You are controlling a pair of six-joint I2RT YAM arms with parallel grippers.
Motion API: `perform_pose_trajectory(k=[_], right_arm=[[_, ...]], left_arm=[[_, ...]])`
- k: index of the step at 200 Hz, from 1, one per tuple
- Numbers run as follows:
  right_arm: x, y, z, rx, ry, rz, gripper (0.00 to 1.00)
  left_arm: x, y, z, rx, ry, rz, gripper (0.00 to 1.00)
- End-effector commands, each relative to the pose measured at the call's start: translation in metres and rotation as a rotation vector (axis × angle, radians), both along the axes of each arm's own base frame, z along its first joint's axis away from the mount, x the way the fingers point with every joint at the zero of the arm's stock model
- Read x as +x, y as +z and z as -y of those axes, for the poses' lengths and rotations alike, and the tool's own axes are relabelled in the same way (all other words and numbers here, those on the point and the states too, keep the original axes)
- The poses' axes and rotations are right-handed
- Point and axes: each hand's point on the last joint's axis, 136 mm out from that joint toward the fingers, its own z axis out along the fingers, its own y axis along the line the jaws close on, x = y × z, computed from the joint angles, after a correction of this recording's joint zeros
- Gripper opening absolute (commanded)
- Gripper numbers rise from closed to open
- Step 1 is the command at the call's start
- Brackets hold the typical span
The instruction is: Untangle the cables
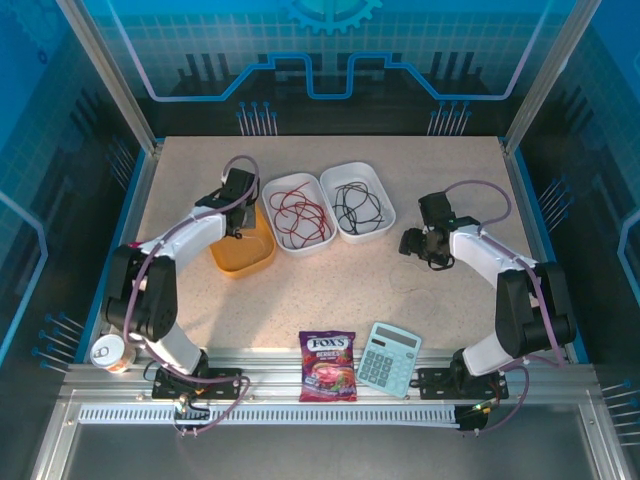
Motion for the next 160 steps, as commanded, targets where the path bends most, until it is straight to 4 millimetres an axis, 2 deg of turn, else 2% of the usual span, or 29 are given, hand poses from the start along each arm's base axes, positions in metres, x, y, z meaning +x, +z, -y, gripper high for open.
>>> perform_pose_trajectory(k=[1, 43, 86, 160], right_arm=[[0.004, 0.012, -0.001, -0.016, -0.001, 0.026, 0.71], [0.004, 0.011, -0.002, -0.020, -0.003, 0.025, 0.71], [0.006, 0.011, -0.003, -0.025, -0.002, 0.022, 0.71], [0.008, 0.013, -0.003, -0.036, -0.001, 0.025, 0.71]], left_arm=[[0.014, -0.002, 0.006, -0.095, 0.008, 0.012, 0.00], [0.028, -0.019, 0.004, -0.173, 0.033, -0.007, 0.00], [0.047, -0.032, 0.018, -0.234, 0.003, -0.031, 0.00], [0.065, -0.035, 0.033, -0.287, -0.036, -0.050, 0.00]])
